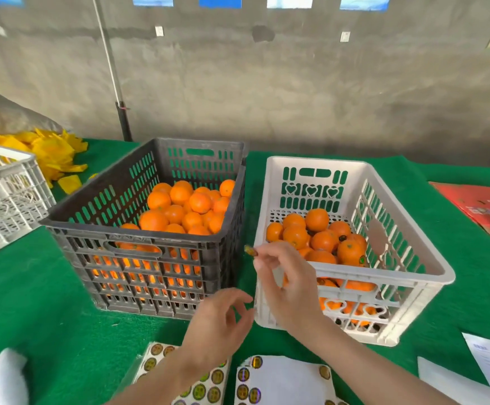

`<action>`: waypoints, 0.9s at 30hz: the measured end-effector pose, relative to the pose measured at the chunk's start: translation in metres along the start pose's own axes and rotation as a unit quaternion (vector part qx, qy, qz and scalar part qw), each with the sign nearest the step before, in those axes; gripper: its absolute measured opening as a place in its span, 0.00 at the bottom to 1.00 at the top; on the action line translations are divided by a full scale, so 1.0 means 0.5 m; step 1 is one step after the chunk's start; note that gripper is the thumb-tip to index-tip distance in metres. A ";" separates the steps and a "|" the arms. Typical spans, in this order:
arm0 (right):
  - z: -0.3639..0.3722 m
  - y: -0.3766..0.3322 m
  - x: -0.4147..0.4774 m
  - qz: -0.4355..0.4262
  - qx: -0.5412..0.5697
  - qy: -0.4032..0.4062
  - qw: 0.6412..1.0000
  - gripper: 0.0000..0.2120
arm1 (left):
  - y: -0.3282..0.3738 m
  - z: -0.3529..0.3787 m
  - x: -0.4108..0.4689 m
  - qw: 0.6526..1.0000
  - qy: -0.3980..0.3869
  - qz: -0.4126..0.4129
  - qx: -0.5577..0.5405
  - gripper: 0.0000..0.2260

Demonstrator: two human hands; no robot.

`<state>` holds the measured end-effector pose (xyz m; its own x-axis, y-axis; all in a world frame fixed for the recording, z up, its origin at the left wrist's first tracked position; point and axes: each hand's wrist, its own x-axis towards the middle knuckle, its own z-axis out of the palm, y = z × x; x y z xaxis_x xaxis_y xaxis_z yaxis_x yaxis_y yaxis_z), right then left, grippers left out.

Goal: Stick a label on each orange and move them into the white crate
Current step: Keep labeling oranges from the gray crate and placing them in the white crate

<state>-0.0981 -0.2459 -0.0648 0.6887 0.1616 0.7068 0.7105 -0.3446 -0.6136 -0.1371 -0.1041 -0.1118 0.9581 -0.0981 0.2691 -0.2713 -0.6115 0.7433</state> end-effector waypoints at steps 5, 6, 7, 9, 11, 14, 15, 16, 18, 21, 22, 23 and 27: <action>0.109 -0.006 0.169 -0.006 -0.011 -0.037 0.999 0.12 | 0.022 -0.202 0.081 0.981 0.177 0.072 -0.013 0.04; 0.136 -0.001 0.197 0.006 -0.030 -0.064 0.997 0.14 | 0.011 -0.233 0.110 0.979 0.196 0.056 0.010 0.06; 0.162 0.005 0.222 0.016 -0.052 -0.093 0.994 0.16 | -0.003 -0.262 0.144 0.978 0.203 0.031 0.038 0.06; 0.206 0.020 0.259 0.033 -0.086 -0.149 0.985 0.20 | -0.037 -0.312 0.218 0.981 0.158 -0.040 0.102 0.08; 0.233 0.039 0.277 0.055 -0.097 -0.190 0.975 0.24 | -0.078 -0.343 0.291 0.975 0.053 -0.091 0.197 0.09; 0.241 0.067 0.277 0.108 -0.078 -0.212 0.968 0.26 | -0.135 -0.342 0.378 0.915 -0.147 -0.091 0.364 0.14; 0.241 0.075 0.275 0.121 -0.070 -0.203 0.969 0.26 | -0.152 -0.332 0.400 0.888 -0.212 -0.091 0.397 0.17; 0.241 0.081 0.273 0.126 -0.065 -0.195 0.970 0.26 | -0.170 -0.318 0.420 0.861 -0.270 -0.095 0.420 0.21; 0.243 0.089 0.272 0.126 -0.061 -0.192 0.971 0.25 | -0.206 -0.288 0.452 0.807 -0.356 -0.096 0.460 0.26; 0.248 0.096 0.270 0.137 -0.073 -0.192 0.969 0.26 | -0.256 -0.246 0.475 0.744 -0.418 -0.102 0.511 0.31; 0.248 0.097 0.269 0.144 -0.077 -0.189 0.968 0.27 | -0.270 -0.237 0.479 0.736 -0.422 -0.111 0.518 0.33; 0.249 0.097 0.269 0.149 -0.079 -0.187 0.968 0.27 | -0.279 -0.230 0.481 0.733 -0.422 -0.118 0.520 0.34; 0.246 0.096 0.268 0.148 -0.086 -0.183 0.968 0.27 | -0.274 -0.229 0.486 0.757 -0.394 -0.116 0.508 0.33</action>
<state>0.0463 -0.1270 -0.0428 0.8856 0.3384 0.3182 0.4619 -0.5695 -0.6799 0.1225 0.0458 -0.0782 0.8346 -0.0892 -0.5436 -0.2605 -0.9334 -0.2469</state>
